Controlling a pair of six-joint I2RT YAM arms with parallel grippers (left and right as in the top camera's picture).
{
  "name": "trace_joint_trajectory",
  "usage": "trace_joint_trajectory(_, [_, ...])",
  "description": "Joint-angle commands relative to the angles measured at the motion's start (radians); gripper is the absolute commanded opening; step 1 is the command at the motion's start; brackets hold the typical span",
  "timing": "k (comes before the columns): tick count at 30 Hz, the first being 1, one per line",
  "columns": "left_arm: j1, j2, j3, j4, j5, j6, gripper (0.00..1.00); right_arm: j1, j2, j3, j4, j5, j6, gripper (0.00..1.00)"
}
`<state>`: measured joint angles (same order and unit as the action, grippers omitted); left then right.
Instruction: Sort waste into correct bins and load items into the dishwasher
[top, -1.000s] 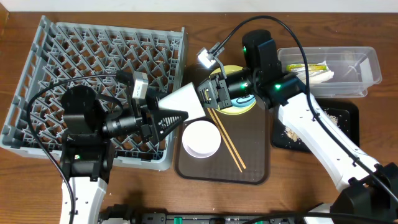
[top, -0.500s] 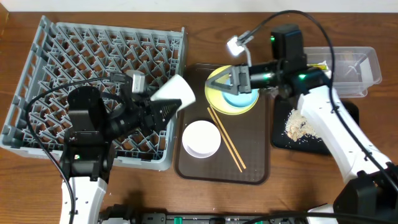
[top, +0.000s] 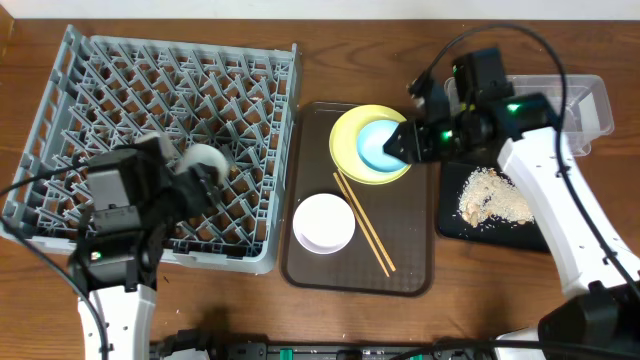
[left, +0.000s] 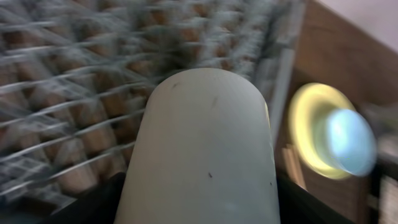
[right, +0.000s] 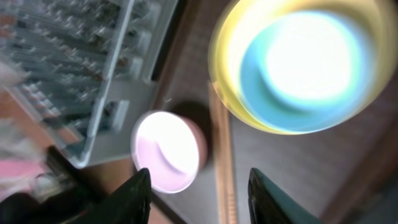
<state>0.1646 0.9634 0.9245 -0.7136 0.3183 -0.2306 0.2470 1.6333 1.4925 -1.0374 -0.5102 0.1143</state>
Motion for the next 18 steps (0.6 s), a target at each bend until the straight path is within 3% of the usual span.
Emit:
trace_joint_trajectory(1, [0.039, 0.007, 0.041, -0.065, -0.198, 0.012, 0.60, -0.005, -0.015, 0.098, -0.074, 0.192, -0.068, 0.49])
trace_joint_trajectory(16, [0.043, 0.320, 0.040, -0.123, -0.223, 0.012, 0.62, -0.004, -0.013, 0.097, -0.085, 0.192, -0.068, 0.51])
trace_joint_trajectory(18, [0.043, 0.365, 0.040, -0.111, -0.222, 0.012, 0.71, -0.003, -0.013, 0.097, -0.092, 0.192, -0.068, 0.55])
